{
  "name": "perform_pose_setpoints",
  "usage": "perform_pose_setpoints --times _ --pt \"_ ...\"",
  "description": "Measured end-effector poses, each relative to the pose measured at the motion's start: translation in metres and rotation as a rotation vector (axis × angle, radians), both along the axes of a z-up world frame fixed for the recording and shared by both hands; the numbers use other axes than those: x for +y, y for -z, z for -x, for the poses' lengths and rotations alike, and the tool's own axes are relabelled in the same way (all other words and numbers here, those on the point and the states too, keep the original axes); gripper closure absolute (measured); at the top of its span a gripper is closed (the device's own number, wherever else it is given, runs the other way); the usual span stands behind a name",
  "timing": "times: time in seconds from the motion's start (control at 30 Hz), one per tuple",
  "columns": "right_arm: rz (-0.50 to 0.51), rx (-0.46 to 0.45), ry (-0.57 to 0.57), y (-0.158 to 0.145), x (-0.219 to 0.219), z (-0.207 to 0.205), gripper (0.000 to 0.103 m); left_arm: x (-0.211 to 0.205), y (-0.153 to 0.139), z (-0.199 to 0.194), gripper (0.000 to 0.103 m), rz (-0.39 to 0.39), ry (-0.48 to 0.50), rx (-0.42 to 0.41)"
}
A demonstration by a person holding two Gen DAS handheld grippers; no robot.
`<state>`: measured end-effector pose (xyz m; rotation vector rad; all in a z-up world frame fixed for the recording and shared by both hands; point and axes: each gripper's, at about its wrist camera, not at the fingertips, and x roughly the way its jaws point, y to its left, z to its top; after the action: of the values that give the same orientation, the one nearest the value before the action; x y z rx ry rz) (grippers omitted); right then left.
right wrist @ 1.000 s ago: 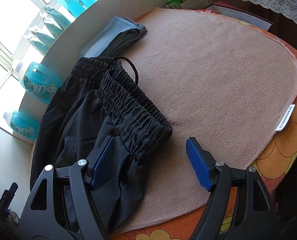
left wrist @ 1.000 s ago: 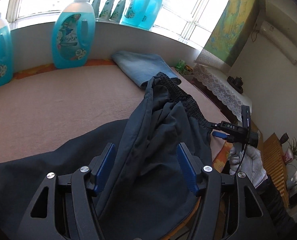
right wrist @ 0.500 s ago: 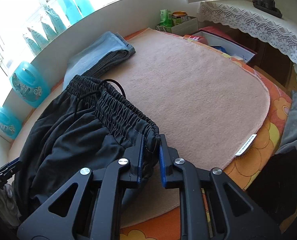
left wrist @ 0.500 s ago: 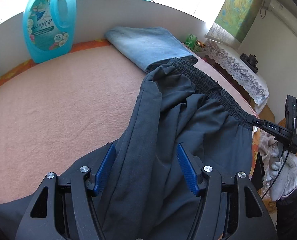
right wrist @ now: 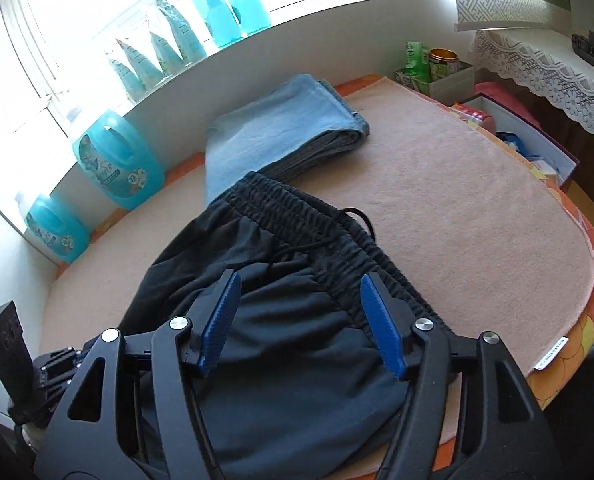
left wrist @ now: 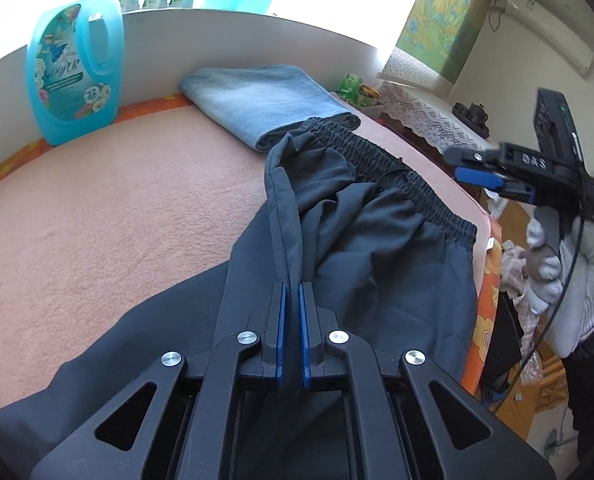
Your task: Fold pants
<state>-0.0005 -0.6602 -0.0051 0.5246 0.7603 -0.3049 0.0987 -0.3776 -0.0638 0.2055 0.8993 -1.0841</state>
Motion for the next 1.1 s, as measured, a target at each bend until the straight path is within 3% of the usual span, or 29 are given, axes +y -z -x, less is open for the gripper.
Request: perform_pose_setpoints --times 0.17,0.33,0.4,0.43,0.47,0.5,0.57,0.6,0.67,0.7,0.73,0.77,0.8,0.83,0.87,1.0,1.1 --pt "-0.046 0.063 -0.086 0.007 0.023 -0.079 0.032 0.002 -0.004 0.031 0.098 0.01 0.092 -0.037" --pt "-0.094 0.155 -0.108 0.028 0.038 -0.142 0.032 0.015 -0.015 0.036 0.098 0.003 0.056 -0.145" --pt "-0.09 0.206 -0.09 0.038 0.041 -0.163 0.032 0.023 -0.018 0.031 0.09 -0.005 0.032 -0.16" --pt "-0.085 0.232 -0.087 0.042 0.044 -0.172 0.032 0.025 -0.018 0.029 0.076 -0.021 0.03 -0.173" --pt "-0.076 0.254 -0.083 0.047 0.045 -0.181 0.032 0.028 -0.017 0.027 0.053 -0.036 0.023 -0.182" --pt "-0.062 0.276 -0.078 0.051 0.048 -0.188 0.032 0.031 -0.016 0.026 0.043 -0.045 0.014 -0.189" --pt "-0.02 0.32 -0.07 0.061 0.051 -0.197 0.034 0.033 -0.01 0.025 0.037 -0.07 0.019 -0.19" --pt "-0.01 0.332 -0.066 0.064 0.052 -0.198 0.038 0.033 -0.006 0.025 0.037 -0.089 0.021 -0.196" --pt "-0.03 0.341 -0.063 0.068 0.051 -0.195 0.075 0.033 0.002 0.027 0.037 -0.118 0.026 -0.212" --pt "-0.053 0.326 -0.065 0.069 0.049 -0.191 0.081 0.033 0.005 0.027 0.038 -0.127 0.032 -0.217" --pt "-0.067 0.309 -0.061 0.067 0.046 -0.186 0.088 0.033 0.008 0.028 0.038 -0.138 0.04 -0.224" --pt "-0.067 0.291 -0.053 0.063 0.042 -0.178 0.093 0.033 0.01 0.03 0.047 -0.151 0.048 -0.237" --pt "-0.069 0.266 -0.048 0.057 0.04 -0.171 0.095 0.032 0.013 0.031 0.062 -0.163 0.055 -0.25" --pt "-0.073 0.245 -0.042 0.052 0.036 -0.164 0.096 0.031 0.016 0.03 0.091 -0.177 0.056 -0.255" --pt "-0.084 0.223 -0.037 0.046 0.032 -0.155 0.097 0.031 0.018 0.027 0.097 -0.178 0.051 -0.245" --pt "-0.077 0.104 -0.026 0.011 0.028 -0.111 0.099 0.045 0.012 0.011 0.1 -0.104 0.013 -0.146" --pt "-0.072 0.033 -0.017 -0.01 0.026 -0.072 0.099 0.055 0.001 0.015 0.1 -0.078 0.013 -0.157"
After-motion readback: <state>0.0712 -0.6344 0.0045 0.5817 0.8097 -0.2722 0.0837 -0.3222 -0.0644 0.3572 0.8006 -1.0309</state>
